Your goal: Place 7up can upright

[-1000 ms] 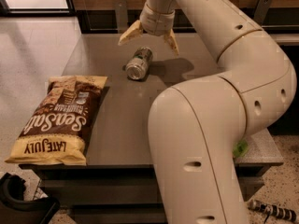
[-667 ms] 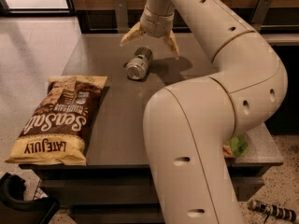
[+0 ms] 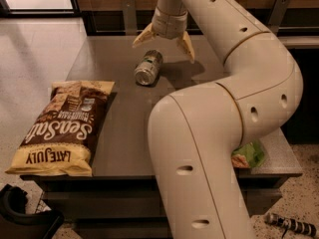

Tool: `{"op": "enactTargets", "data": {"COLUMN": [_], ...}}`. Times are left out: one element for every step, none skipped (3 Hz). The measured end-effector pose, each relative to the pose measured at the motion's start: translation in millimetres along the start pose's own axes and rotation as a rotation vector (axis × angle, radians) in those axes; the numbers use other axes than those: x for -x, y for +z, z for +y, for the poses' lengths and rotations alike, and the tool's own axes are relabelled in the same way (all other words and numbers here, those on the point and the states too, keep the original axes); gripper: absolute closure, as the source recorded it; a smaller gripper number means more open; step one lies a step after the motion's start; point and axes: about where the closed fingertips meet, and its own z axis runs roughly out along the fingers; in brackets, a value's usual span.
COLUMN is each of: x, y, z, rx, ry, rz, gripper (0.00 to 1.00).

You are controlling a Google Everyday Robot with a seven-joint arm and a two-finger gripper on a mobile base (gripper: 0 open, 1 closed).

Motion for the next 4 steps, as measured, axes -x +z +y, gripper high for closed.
{"op": "enactTargets", "data": {"x": [0, -2, -4, -9], "y": [-2, -8, -13, -5], "z": [3, 9, 15, 17], "rx": [-0.009, -0.025, -0.032, -0.024], "ry": [0.003, -0.010, -0.011, 0.003], "rz": [-0.002, -0.008, -0.014, 0.008], "gripper": [0.00, 0.00, 0.00, 0.00]}}
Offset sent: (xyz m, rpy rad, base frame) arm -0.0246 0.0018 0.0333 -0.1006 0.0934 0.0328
